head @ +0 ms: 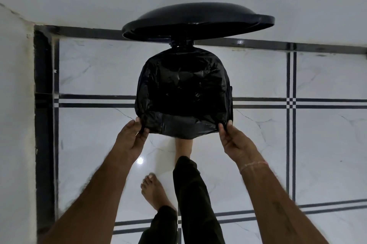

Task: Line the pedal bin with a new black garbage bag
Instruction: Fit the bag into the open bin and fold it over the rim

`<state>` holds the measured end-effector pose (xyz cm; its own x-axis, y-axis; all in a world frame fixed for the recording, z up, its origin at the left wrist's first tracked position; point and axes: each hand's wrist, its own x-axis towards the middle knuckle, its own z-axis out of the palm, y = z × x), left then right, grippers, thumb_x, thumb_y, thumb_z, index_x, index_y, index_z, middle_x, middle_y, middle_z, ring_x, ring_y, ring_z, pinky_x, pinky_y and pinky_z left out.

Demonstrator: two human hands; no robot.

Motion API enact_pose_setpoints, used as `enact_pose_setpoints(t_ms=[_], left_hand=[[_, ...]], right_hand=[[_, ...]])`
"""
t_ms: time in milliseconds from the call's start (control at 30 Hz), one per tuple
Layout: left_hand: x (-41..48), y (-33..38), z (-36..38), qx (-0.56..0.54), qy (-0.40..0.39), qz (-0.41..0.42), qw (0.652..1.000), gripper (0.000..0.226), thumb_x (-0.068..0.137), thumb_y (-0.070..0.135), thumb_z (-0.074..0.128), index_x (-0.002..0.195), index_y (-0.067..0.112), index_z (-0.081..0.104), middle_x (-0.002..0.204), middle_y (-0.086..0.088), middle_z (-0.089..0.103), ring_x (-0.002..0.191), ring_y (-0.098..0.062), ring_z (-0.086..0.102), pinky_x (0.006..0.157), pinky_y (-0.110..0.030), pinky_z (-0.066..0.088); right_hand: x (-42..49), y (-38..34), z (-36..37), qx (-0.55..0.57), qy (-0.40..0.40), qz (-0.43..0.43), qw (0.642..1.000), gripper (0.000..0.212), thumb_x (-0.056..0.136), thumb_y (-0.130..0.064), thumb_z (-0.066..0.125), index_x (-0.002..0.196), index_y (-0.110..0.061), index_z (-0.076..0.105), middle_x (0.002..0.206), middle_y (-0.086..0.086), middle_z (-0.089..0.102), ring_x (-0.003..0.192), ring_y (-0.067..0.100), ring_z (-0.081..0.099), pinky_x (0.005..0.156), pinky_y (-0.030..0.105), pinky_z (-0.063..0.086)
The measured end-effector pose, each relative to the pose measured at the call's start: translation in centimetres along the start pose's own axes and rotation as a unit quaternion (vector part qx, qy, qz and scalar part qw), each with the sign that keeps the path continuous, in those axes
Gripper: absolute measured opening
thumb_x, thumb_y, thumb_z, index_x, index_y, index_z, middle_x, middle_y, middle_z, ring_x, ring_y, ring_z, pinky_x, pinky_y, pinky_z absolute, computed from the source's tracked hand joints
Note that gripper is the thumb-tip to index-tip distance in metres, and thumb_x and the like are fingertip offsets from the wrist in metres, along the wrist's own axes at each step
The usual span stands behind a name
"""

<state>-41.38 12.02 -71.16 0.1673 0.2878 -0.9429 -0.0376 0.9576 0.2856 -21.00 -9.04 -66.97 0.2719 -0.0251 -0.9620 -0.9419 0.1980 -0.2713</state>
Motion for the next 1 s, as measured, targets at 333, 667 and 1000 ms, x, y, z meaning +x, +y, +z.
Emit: enact_pose_setpoints(t_ms=[333, 667, 1000], left_hand=[[-1.0, 1.0, 2.5, 0.045, -0.007, 0.063, 0.997, 0.027, 0.104, 0.036, 0.061, 0.101, 0.012, 0.074, 0.091, 0.002, 0.083, 0.087, -0.010, 0.079, 0.076, -0.025, 0.064], [-0.6, 3.5, 4.9, 0.152, 0.093, 0.086, 0.980, 0.015, 0.096, 0.027, 0.075, 0.090, 0.016, 0.067, 0.087, 0.003, 0.071, 0.078, -0.010, 0.068, 0.066, -0.024, 0.059], [-0.2, 4.2, 5.8, 0.327, 0.101, 0.285, 0.895, 0.021, 0.094, -0.002, 0.061, 0.100, 0.016, 0.069, 0.086, -0.014, 0.064, 0.079, -0.032, 0.062, 0.076, -0.042, 0.056]], right_hand=[[0.3, 0.0, 1.2, -0.090, -0.061, -0.127, 0.986, 0.037, 0.110, -0.037, 0.053, 0.114, -0.006, 0.073, 0.106, 0.005, 0.084, 0.098, 0.016, 0.081, 0.080, 0.024, 0.063], [0.9, -3.2, 5.4, -0.189, 0.045, -0.148, 0.970, 0.040, 0.098, -0.047, 0.070, 0.099, -0.007, 0.070, 0.096, 0.001, 0.071, 0.091, 0.017, 0.067, 0.087, 0.029, 0.058], [2.7, -4.4, 7.8, -0.329, 0.135, -0.348, 0.867, 0.002, 0.090, -0.011, 0.075, 0.091, -0.011, 0.073, 0.083, 0.003, 0.072, 0.081, 0.019, 0.066, 0.091, 0.042, 0.064]])
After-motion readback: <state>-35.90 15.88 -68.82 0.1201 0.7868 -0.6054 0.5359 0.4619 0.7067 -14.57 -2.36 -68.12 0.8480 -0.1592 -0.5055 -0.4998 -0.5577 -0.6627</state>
